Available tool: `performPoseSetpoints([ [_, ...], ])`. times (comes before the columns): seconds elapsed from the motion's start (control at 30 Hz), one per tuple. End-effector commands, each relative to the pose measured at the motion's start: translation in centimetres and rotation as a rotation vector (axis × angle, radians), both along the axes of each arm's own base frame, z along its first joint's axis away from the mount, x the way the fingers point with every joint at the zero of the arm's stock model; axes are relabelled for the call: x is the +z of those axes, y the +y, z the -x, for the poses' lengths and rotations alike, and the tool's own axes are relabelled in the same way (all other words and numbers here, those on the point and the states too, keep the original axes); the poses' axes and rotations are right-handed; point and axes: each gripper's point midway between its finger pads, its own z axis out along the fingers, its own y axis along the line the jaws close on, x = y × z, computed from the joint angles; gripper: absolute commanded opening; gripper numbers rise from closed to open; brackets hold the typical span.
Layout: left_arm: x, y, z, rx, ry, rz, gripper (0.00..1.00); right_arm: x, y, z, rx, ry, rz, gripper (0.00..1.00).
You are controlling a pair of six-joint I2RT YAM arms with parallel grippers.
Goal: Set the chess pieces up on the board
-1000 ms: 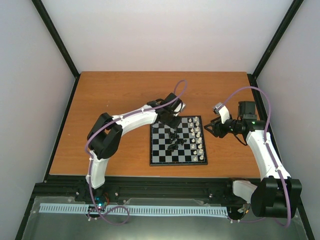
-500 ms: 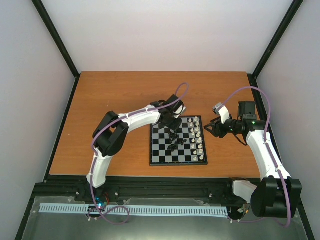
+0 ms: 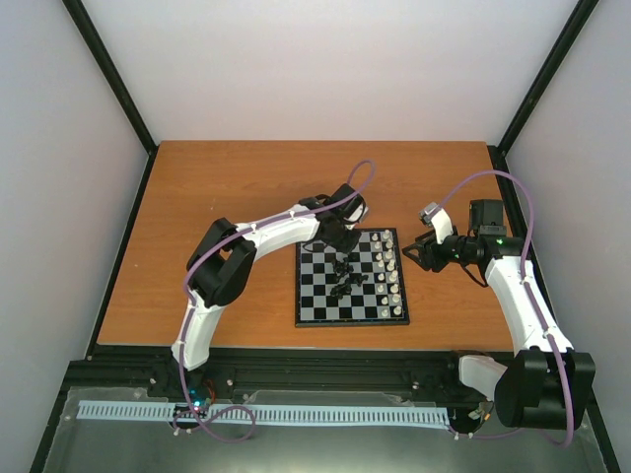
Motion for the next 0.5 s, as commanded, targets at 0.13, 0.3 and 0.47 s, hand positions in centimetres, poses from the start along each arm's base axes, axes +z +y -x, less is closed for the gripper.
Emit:
performPoseSetpoints([
  [0.13,0.04,-0.11,-0.62,0.003,-0.011,-0.037,0.27,0.73,0.45,-0.04,0.028,-0.015,-0.007,0.50],
  [0.3,-0.28,0.14,-0.53,0.008,-0.003,-0.050,0.27,0.77,0.44,-0.05,0.028,-0.016,-0.005,0.50],
  [0.47,-0.03,0.24,-0.55,0.010,-0.008,-0.051,0.19,0.78,0.47,-0.03,0.029,-0.015,-0.007,0.50],
])
